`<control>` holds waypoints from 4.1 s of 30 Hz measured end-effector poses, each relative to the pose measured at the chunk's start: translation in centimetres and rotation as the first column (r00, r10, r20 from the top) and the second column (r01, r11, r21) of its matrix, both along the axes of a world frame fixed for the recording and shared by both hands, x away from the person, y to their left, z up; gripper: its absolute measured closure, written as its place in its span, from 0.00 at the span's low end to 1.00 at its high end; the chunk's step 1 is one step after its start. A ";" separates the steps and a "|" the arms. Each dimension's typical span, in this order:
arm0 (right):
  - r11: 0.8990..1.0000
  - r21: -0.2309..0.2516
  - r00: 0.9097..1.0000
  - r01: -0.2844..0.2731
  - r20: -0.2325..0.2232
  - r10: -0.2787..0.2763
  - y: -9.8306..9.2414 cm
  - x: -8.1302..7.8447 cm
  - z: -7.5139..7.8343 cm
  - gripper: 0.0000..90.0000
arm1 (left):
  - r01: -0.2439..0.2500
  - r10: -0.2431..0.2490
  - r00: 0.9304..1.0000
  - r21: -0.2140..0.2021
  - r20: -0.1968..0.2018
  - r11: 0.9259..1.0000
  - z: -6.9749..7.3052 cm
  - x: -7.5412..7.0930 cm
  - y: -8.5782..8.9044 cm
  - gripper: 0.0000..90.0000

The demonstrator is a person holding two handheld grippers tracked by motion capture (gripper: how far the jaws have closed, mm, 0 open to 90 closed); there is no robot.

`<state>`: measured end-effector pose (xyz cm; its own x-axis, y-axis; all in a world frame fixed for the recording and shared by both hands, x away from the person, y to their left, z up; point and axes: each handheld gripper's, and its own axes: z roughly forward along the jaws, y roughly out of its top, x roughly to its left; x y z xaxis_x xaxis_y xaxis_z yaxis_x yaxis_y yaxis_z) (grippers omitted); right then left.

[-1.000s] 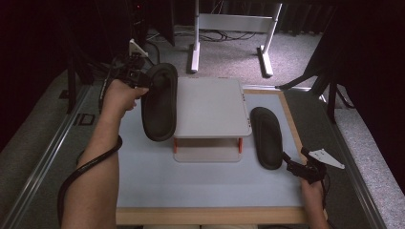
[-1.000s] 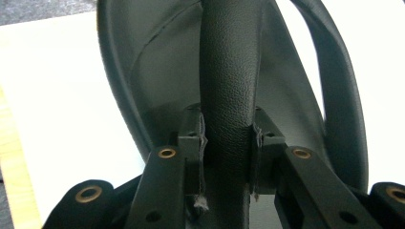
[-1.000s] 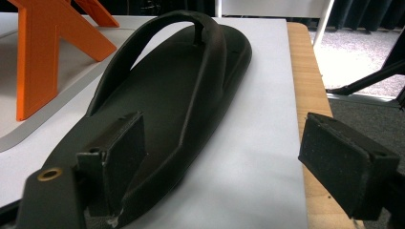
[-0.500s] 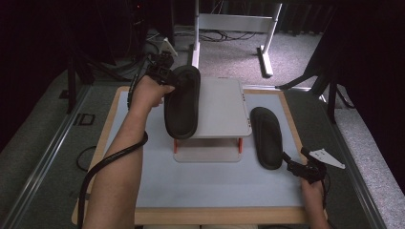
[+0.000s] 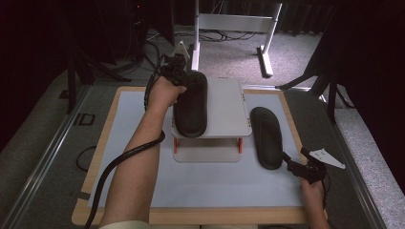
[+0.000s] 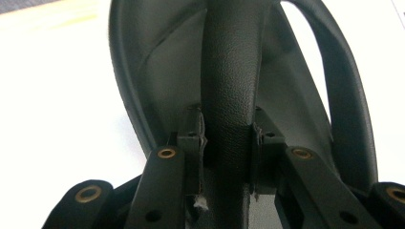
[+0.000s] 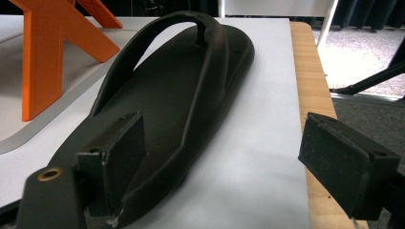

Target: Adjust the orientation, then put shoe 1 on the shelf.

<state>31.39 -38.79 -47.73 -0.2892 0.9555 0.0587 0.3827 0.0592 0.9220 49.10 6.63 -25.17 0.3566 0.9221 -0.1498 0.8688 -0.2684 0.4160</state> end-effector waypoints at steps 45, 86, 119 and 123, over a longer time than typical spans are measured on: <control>1.000 -0.005 1.000 0.010 0.008 -0.010 0.1 -0.1 0.0 0.17 | 0.180 -0.142 0.952 -0.121 0.271 0.976 1.2 -7.5 5.3 0.49; 1.000 0.003 1.000 0.015 0.000 -0.015 0.0 0.0 0.0 0.17 | 0.148 -0.069 0.915 -0.173 0.399 0.974 -8.2 -13.0 13.7 0.50; 1.000 -0.002 1.000 0.013 0.002 -0.013 0.0 0.0 0.0 0.17 | 0.068 0.021 0.852 -0.151 0.523 0.986 -19.1 -16.8 17.0 0.25; 1.000 -0.003 1.000 0.013 0.003 -0.013 0.1 0.0 0.0 0.17 | 0.027 0.063 0.836 -0.155 0.545 0.988 -20.4 -17.2 17.5 0.14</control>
<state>31.37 -38.72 -47.74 -0.2766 0.9594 0.0550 0.3811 0.0570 0.9228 31.92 24.10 -45.57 0.4051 0.9114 -0.0724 0.4915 -0.1503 0.8578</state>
